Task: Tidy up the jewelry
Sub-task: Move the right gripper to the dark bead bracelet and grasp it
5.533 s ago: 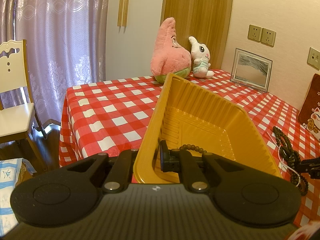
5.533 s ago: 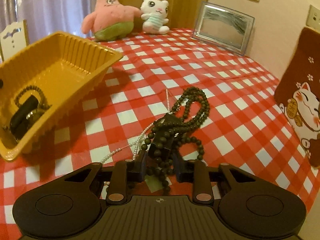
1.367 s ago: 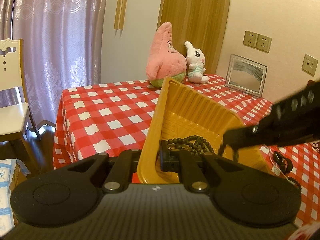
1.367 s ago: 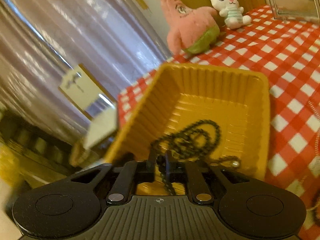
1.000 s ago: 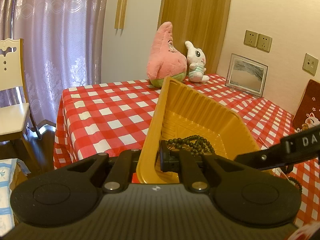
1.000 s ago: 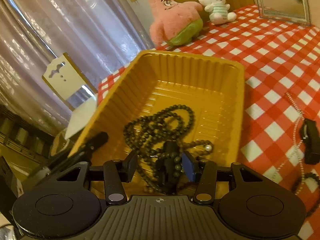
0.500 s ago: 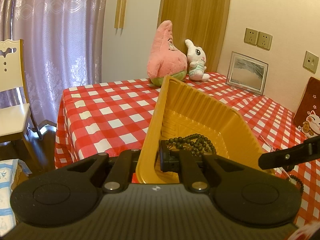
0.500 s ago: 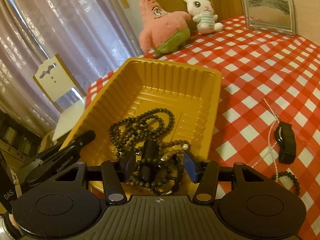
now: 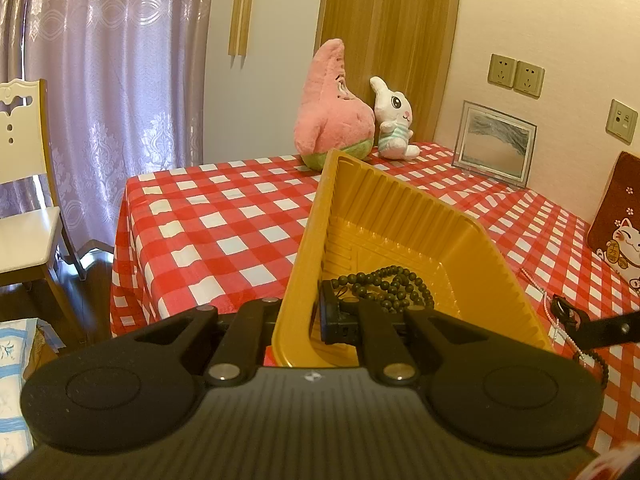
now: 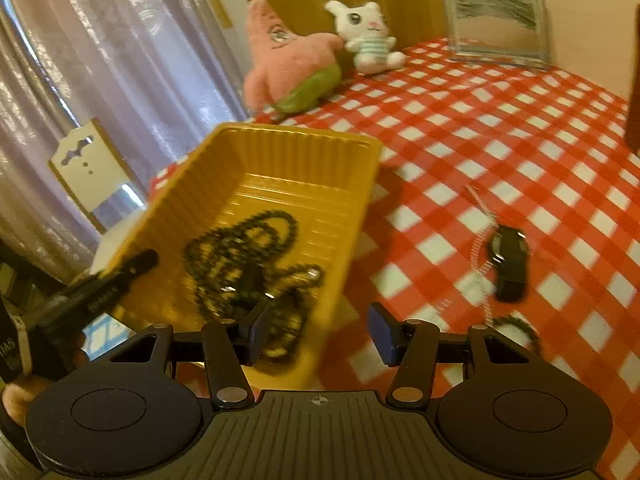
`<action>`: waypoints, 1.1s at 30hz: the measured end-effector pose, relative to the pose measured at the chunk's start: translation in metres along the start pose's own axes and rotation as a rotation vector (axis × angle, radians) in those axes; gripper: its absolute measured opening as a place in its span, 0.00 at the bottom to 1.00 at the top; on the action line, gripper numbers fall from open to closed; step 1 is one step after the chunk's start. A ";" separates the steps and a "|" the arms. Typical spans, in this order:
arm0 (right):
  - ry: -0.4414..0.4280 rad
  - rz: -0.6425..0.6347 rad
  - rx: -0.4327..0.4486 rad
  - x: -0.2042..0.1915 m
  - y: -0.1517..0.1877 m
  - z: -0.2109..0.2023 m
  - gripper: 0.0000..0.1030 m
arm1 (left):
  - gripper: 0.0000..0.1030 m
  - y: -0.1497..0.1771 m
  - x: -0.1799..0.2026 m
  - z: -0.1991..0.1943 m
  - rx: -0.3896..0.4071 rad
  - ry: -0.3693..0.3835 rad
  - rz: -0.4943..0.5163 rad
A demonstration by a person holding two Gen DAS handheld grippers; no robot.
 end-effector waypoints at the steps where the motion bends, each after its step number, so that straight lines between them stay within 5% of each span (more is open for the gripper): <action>1: 0.009 0.011 -0.002 0.005 0.003 -0.002 0.52 | 0.07 0.000 0.000 0.000 0.000 0.000 0.000; 27: 0.310 0.062 -0.022 0.107 0.033 -0.016 0.52 | 0.07 0.002 0.000 0.000 -0.004 -0.002 0.007; 33: 0.332 -0.003 -0.047 0.117 0.032 -0.003 0.32 | 0.07 0.002 0.000 0.000 -0.006 -0.003 0.007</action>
Point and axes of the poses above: each gripper's, at about its wrist camera, not at the fingertips, and z roughly the way its jaws point, x to its right, y to its underside, the point moved 3 cm from there along z, roughly the way its jaws point, and after that the axes turned 1 degree about -x, right-handed, at the moved point
